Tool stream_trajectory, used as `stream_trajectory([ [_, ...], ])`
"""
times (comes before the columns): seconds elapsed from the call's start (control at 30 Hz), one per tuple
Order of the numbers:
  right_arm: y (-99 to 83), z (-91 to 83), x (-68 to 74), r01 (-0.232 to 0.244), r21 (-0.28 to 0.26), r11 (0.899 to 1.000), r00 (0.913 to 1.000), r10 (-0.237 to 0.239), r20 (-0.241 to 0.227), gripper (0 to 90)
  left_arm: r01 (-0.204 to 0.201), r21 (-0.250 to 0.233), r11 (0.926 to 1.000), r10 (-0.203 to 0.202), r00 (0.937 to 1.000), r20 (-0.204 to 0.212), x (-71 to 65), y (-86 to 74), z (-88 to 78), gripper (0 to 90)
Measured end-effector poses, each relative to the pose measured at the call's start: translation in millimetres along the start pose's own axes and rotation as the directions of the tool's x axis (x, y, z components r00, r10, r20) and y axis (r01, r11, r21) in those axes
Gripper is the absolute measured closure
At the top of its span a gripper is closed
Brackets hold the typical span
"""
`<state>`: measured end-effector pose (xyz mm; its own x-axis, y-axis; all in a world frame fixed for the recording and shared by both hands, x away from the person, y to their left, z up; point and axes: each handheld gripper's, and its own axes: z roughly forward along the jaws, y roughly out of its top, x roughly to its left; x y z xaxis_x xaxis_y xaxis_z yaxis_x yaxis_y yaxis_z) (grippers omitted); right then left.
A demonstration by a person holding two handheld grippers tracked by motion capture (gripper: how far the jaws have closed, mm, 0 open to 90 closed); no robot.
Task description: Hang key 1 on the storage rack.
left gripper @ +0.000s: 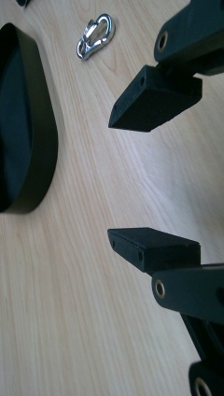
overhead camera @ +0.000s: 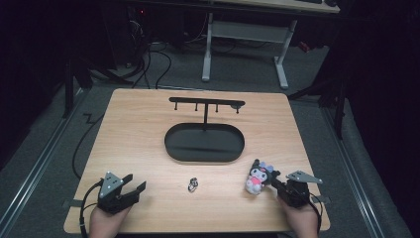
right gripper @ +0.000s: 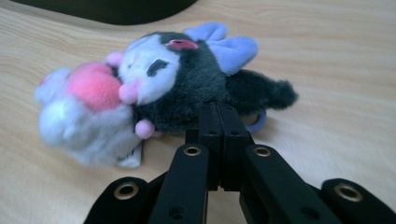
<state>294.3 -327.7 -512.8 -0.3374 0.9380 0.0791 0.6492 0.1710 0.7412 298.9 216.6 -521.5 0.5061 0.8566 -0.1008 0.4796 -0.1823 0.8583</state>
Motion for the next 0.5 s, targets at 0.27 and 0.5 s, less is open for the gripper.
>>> stream_trajectory([
  [0.27,25.0,32.9,6.9,0.075,-0.003,0.997,0.9972,-0.075,-0.003,89.4,0.027,-0.006,0.9996,-0.027,0.9988,-0.042,5.5,-11.4,-20.8,40.7],
  [0.5,28.6,31.5,8.7,0.087,-0.03,0.996,0.9962,-0.087,-0.004,88.1,0.001,-0.007,1.0,-0.001,0.9993,-0.038,1.8,-12.0,-25.5,40.8],
])
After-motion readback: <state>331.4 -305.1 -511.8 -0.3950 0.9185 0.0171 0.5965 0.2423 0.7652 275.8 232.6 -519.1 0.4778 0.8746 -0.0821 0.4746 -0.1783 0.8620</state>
